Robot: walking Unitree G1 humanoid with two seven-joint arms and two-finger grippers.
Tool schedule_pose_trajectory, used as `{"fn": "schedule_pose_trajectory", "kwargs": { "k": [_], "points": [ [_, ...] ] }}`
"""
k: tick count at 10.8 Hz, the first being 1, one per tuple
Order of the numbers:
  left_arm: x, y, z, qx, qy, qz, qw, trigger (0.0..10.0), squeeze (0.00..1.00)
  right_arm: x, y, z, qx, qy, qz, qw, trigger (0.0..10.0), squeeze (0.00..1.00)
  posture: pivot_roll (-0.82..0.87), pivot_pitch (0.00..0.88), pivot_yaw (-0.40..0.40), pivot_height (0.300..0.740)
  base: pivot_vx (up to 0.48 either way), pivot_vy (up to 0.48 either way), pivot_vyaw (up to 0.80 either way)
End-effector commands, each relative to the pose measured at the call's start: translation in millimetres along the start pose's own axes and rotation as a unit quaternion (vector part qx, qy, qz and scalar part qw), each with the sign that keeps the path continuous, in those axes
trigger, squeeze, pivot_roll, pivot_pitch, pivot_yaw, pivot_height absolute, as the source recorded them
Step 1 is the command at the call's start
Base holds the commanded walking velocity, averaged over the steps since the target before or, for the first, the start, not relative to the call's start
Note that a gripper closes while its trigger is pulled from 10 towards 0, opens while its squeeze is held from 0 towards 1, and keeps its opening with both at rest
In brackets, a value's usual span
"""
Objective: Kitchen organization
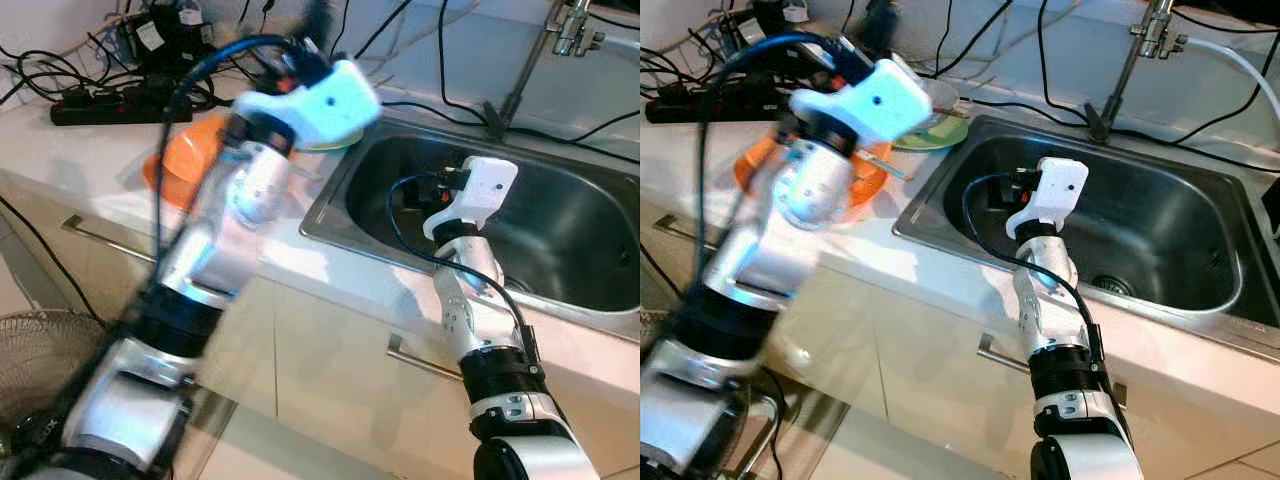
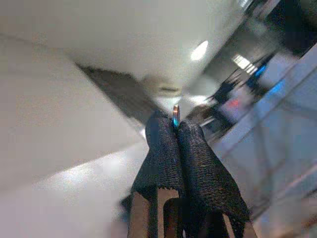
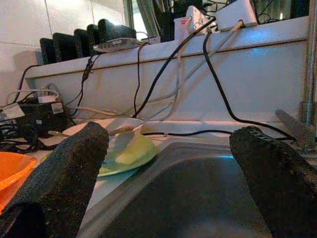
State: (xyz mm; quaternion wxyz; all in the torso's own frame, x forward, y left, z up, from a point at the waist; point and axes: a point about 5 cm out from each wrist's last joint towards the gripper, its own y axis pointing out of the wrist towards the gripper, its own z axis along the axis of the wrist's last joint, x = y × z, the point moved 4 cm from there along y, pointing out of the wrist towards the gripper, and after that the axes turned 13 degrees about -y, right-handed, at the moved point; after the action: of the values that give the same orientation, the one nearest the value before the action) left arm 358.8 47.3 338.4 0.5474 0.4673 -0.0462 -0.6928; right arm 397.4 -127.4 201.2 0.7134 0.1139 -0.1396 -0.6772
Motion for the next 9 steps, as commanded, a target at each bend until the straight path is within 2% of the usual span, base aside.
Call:
{"fn": "schedule_pose_trajectory", "kwargs": {
  "k": [1,2,3,5,6,7,9],
  "points": [
    [7.8,-1.8,0,0.004,-0.057,-0.022,0.998,10.0,0.0,1.6,2.8,6,0.014,-0.005,0.001,1.0,10.0,1.0,0.21,0.0,-0.051,0.725,0.0,0.0,0.0],
    [19.5,-3.8,5,0.012,-0.152,-0.048,0.987,10.0,0.0,2.2,1.5,10,0.03,-0.024,0.016,0.999,10.0,1.0,0.21,0.0,-0.047,0.725,0.0,0.0,0.0],
    [24.2,-4.9,6,0.013,-0.194,-0.058,0.979,10.0,0.0,1.6,1.0,16,0.044,-0.029,0.036,0.998,10.0,1.0,0.2,0.0,-0.038,0.725,0.0,0.0,0.0],
    [29.7,-3.9,7,0.012,-0.249,-0.074,0.966,10.0,0.0,-3.3,-1.1,23,0.06,-0.033,0.089,0.994,10.0,1.0,0.19,0.0,-0.036,0.725,0.0,0.0,0.0],
    [34.2,-2.5,5,0.006,-0.279,-0.087,0.956,10.0,0.0,-11.0,-6.7,25,0.067,-0.031,0.14,0.987,10.0,0.16,0.18,0.0,-0.031,0.725,0.0,0.0,0.0],
    [35.1,-1.0,5,0.01,-0.282,-0.093,0.955,10.0,0.0,-15.5,-11.6,26,0.071,-0.032,0.173,0.982,10.0,0.0,0.17,0.0,-0.029,0.725,0.0,0.0,0.0],
    [43.8,-2.0,13,0.025,-0.285,-0.125,0.95,10.0,0.0,-21.7,-17.4,31,0.078,-0.022,0.213,0.974,10.0,0.0,0.17,0.0,-0.03,0.725,0.0,0.0,0.0]
  ]
}}
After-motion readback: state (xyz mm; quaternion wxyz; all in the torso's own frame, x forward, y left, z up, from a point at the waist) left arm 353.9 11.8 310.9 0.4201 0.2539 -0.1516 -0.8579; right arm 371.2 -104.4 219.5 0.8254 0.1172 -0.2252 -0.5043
